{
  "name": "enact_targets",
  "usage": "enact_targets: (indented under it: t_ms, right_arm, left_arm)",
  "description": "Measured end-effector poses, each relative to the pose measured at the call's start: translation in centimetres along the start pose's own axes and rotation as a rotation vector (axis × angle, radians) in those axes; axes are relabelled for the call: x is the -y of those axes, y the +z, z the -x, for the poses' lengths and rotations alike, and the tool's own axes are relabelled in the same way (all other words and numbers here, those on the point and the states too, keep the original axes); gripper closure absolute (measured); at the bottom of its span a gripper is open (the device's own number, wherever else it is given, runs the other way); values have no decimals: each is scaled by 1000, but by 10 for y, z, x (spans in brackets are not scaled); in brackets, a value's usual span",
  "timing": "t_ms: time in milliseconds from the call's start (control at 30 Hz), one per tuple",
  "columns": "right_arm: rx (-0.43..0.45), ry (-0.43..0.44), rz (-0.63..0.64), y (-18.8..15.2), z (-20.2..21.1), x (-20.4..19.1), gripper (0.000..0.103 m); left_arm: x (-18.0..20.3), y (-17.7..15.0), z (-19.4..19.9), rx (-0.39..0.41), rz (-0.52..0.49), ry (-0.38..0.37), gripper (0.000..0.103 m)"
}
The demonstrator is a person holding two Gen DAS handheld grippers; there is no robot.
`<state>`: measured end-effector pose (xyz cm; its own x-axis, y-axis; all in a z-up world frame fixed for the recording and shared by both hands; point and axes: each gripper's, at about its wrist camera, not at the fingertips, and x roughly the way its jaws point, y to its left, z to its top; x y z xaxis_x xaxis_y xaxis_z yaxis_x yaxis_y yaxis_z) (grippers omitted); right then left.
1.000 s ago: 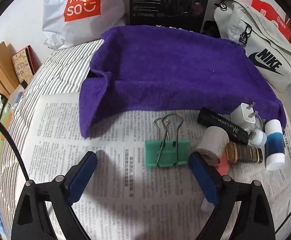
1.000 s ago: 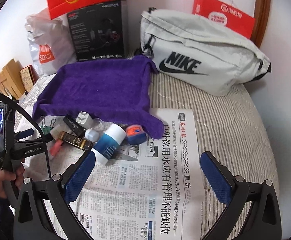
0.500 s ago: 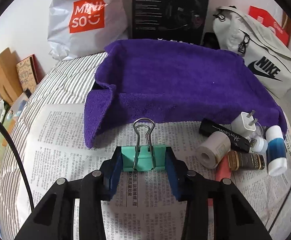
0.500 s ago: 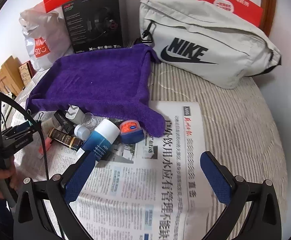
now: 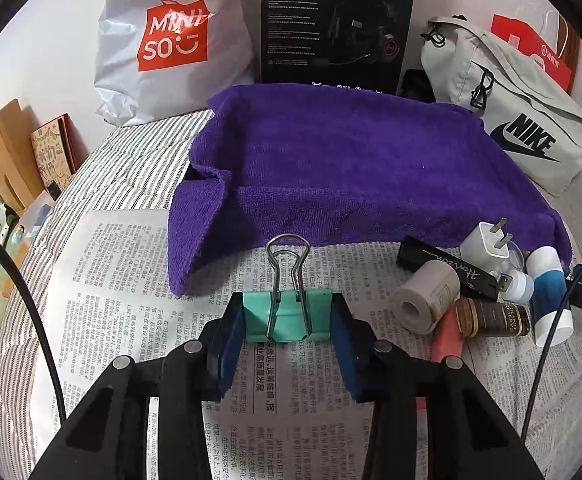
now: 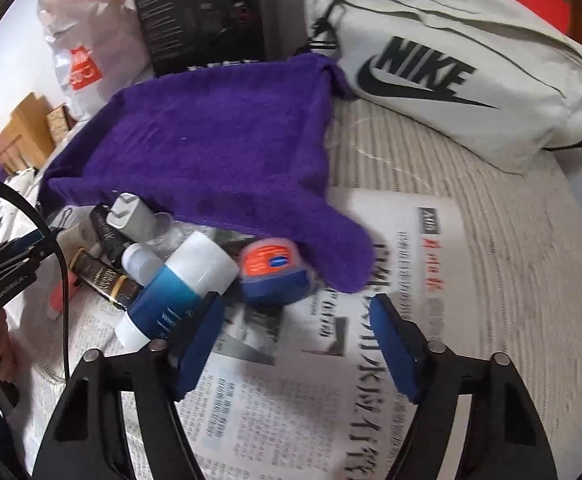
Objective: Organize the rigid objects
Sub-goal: 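Grasp the mint-green binder clip with the left gripper while the right gripper grasps the lip balm tin, then carry the binder clip onto the purple towel with the left gripper while the right places the lip balm there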
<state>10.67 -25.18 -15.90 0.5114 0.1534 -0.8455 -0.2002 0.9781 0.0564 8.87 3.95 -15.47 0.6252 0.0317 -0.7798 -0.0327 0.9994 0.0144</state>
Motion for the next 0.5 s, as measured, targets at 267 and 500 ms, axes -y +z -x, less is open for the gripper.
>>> enact_targets:
  t_ms: [267,500]
  right_arm:
    - [34,42,32,6,-11,-1,43]
    - [49,8,110,15,-20,-12,65]
  left_arm:
    - [1,0,0,0,1,-2,63]
    - [2,0,0,1,5,-6,64]
